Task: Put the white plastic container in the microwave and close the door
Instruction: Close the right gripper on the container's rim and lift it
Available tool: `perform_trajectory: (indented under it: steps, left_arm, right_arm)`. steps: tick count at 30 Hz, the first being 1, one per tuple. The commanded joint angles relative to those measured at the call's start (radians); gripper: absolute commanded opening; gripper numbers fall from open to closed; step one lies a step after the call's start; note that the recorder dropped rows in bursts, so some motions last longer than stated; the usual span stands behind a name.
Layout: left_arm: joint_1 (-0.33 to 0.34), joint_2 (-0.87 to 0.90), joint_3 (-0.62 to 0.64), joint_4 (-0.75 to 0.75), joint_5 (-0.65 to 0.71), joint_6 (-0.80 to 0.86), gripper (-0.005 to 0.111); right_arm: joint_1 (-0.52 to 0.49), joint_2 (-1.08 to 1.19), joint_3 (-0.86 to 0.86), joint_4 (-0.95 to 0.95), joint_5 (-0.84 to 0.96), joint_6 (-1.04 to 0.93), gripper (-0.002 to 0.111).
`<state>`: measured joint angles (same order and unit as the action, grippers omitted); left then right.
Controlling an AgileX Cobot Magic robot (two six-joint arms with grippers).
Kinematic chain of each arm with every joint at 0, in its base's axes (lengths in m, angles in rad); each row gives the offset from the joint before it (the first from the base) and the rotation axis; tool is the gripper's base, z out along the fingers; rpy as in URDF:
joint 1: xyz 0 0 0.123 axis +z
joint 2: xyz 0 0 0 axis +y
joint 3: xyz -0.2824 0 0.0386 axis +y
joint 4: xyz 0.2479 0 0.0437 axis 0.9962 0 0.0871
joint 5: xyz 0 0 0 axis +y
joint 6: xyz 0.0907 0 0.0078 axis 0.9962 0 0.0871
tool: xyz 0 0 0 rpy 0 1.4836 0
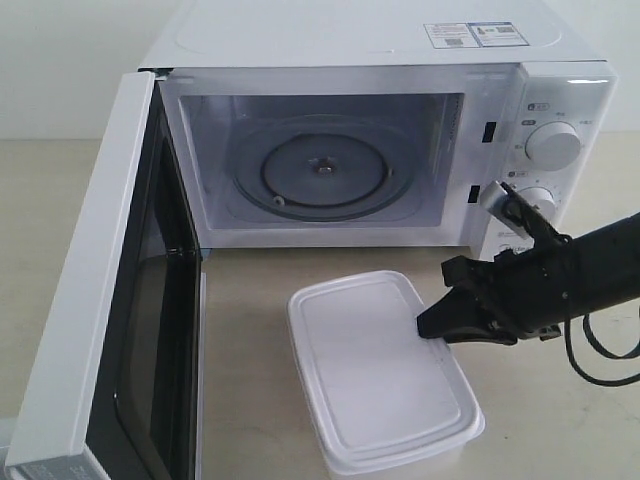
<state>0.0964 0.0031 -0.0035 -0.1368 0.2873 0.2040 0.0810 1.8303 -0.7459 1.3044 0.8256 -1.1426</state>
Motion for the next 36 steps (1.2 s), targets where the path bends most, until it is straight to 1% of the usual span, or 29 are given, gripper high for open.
perform_trajectory:
  steps: [1, 7, 14, 15, 16, 18, 22, 27, 36]
  left_arm:
    - [0.0, -0.003, 0.004, -0.009, 0.001, -0.01, 0.004]
    - [0.0, -0.003, 0.004, -0.009, 0.001, -0.01, 0.004]
    - [0.0, -0.003, 0.004, -0.009, 0.001, -0.01, 0.004]
    - [0.0, -0.003, 0.004, -0.009, 0.001, -0.01, 0.004]
    - [0.0, -0.003, 0.004, -0.009, 0.001, -0.01, 0.004]
    - [0.0, -0.003, 0.004, -0.009, 0.001, -0.01, 0.004]
    - [0.0, -0.003, 0.004, -0.009, 0.001, -0.01, 0.004]
    - [0.0, -0.003, 0.004, -0.009, 0.001, -0.01, 0.004]
    - [0.0, -0.003, 0.004, -0.009, 0.001, -0.01, 0.004]
  right_arm:
    - [0.009, -0.037, 0.048, 0.041, -0.061, -0.018, 0.0]
    - [0.009, -0.107, 0.082, 0.109, -0.036, -0.017, 0.0]
    - [0.009, -0.165, 0.169, 0.222, -0.125, -0.027, 0.0]
    - [0.009, -0.173, 0.181, 0.254, -0.125, -0.032, 0.0]
    - [0.009, -0.196, 0.209, 0.338, -0.123, -0.05, 0.0]
    - [0.009, -0.241, 0.244, 0.44, -0.127, -0.111, 0.0]
    - [0.013, -0.303, 0.249, 0.44, -0.091, -0.089, 0.0]
    - [0.057, -0.32, 0.249, 0.44, -0.146, -0.018, 0.0]
    - [0.058, -0.323, 0.205, 0.44, -0.139, 0.083, 0.0]
